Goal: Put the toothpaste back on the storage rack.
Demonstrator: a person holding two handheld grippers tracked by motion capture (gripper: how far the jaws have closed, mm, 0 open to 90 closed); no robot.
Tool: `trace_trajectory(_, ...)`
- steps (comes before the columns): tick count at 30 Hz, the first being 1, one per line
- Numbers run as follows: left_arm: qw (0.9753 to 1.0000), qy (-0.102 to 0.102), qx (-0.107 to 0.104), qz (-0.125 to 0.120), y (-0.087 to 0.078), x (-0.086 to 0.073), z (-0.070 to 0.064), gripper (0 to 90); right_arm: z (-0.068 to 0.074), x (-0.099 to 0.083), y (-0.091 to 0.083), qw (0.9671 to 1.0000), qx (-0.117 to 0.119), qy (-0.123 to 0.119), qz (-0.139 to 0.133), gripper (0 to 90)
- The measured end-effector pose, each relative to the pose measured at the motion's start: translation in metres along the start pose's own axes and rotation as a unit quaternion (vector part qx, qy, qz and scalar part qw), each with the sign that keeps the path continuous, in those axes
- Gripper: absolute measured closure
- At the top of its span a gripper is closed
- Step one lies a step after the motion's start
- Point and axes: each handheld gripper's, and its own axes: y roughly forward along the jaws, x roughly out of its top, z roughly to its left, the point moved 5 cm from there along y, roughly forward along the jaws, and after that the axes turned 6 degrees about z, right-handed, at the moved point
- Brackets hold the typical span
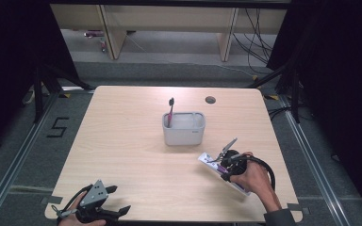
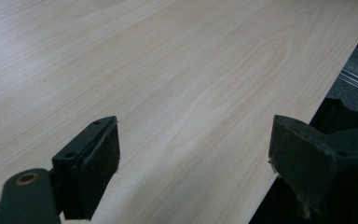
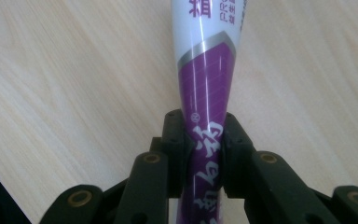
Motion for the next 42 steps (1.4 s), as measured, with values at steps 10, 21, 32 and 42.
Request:
trace_trajectory(10, 1.0000, 0.002, 0.005, 0.000, -0.001, 0.000, 0.001, 16.1, -0.003, 0.007, -0.017, 0.9936, 0.008, 0.024, -0.110, 75.4)
trace_trajectory(21, 1.0000, 0.005, 0.004, 0.003, -0.001, -0.001, 0.001, 16.1, -0.001, 0.012, -0.032, 0.9824, 0.006, 0.031, -0.184, 75.4)
trace_trajectory(32, 0.9999, 0.009, 0.009, 0.006, -0.003, -0.001, 0.002, 16.1, -0.001, 0.026, -0.048, 0.9707, 0.017, 0.031, -0.237, 75.4)
trace_trajectory(42, 1.0000, 0.005, 0.007, 0.004, -0.003, -0.001, 0.002, 16.1, -0.004, 0.037, -0.055, 0.9598, 0.019, 0.054, -0.275, 75.5)
